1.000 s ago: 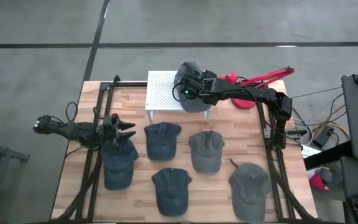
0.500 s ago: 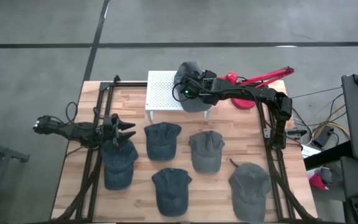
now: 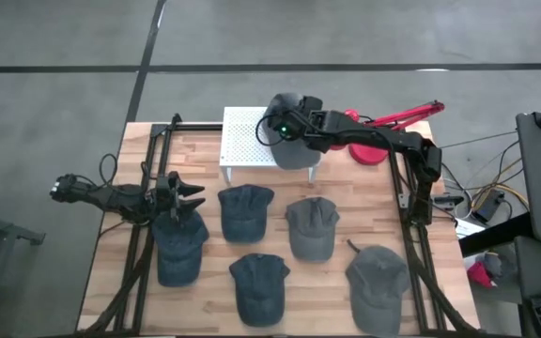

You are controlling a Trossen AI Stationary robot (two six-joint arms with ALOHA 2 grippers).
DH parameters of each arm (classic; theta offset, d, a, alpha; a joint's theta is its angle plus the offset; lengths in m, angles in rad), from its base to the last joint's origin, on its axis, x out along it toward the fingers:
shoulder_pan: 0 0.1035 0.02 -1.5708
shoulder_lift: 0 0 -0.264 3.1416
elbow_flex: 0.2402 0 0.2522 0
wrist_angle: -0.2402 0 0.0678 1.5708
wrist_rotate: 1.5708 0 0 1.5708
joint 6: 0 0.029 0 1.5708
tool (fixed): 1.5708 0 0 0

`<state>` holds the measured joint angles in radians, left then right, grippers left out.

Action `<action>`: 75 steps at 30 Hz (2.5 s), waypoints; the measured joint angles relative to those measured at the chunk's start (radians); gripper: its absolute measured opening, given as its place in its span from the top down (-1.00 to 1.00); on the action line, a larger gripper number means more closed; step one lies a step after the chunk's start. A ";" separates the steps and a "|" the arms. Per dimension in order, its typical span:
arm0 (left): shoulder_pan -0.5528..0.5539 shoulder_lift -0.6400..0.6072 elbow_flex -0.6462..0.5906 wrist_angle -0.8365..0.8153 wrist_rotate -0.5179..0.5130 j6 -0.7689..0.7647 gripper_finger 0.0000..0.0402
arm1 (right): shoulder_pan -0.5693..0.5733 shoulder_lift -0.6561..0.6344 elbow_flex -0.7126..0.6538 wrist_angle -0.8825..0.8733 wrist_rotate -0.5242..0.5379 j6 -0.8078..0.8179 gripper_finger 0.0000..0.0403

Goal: Pick & Place hat
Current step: Put the top right gray cap on the shelf, then stack the top gray cap on the gray cap on the shelf

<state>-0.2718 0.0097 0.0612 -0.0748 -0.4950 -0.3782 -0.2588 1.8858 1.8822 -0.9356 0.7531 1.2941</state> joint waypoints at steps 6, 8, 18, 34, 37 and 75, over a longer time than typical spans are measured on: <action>0.000 0.000 0.000 0.000 0.000 0.000 -0.11 | 0.023 0.000 0.088 -0.030 -0.112 -0.198 0.09; 0.000 0.000 0.000 0.000 0.000 0.000 -0.11 | 0.032 -0.002 0.112 -0.063 -0.153 -0.233 0.09; 0.000 0.000 0.000 0.000 0.000 0.000 -0.11 | 0.098 -0.002 0.163 -0.461 -0.410 -0.258 0.09; 0.000 0.000 0.000 0.000 0.000 0.000 -0.11 | 0.299 -0.002 0.106 -0.636 -0.651 -0.237 0.09; 0.000 0.000 0.000 0.000 0.000 0.000 -0.11 | 0.338 -0.001 0.102 -0.635 -0.659 -0.197 0.09; 0.000 0.000 -0.001 0.000 0.000 0.000 -0.11 | 0.420 -0.001 -0.225 -0.452 -0.710 0.061 -0.29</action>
<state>-0.2718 0.0101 0.0605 -0.0752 -0.4946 -0.3782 0.1616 1.8850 1.6574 -1.3877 0.0433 1.3548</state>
